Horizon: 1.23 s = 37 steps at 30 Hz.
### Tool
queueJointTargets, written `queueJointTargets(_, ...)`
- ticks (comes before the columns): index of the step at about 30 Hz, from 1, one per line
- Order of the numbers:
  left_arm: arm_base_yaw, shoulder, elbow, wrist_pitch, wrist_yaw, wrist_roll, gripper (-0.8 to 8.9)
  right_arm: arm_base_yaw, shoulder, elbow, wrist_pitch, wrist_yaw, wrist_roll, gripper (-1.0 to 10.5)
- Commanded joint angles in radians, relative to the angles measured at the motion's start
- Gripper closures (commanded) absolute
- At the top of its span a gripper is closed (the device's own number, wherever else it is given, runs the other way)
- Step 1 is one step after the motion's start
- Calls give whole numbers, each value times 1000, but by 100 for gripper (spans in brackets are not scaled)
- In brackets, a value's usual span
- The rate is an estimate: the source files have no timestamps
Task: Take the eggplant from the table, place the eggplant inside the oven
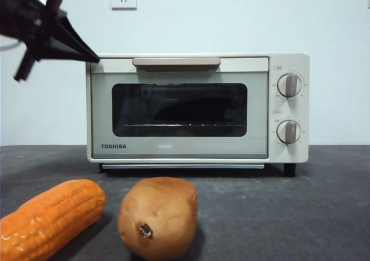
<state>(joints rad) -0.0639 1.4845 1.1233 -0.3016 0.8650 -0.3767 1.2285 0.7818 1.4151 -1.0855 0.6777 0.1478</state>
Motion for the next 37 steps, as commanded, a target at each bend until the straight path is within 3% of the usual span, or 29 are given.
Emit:
queueJointTargets(1,-46,-88,21,-75,-111,114,810,11,40,-11,-1,4,29,943)
queueJointTargets(6,-159,-265,4,-188,-355,212,810,-22,80,-104,43,5,49,943)
queueJointTargets(12,-291,-490,-111,-178,-620,208,810,-126,69,-316,216,-14,80,942)
queueJointTargets(17,-358,-644,-243,-163,-777,206,810,-238,39,-470,378,-144,67,942)
queueJointTargets(21,-383,-738,-347,-127,-826,195,810,-356,21,-579,523,-347,11,942)
queueJointTargets(25,-385,-798,-426,-97,-841,181,810,-460,20,-667,676,-471,-8,942)
queueJointTargets(30,-385,-827,-472,-75,-841,169,810,-516,21,-767,874,-455,-26,942)
queueJointTargets(37,-385,-819,-471,-62,-840,159,810,-520,16,-779,877,-434,-25,942)
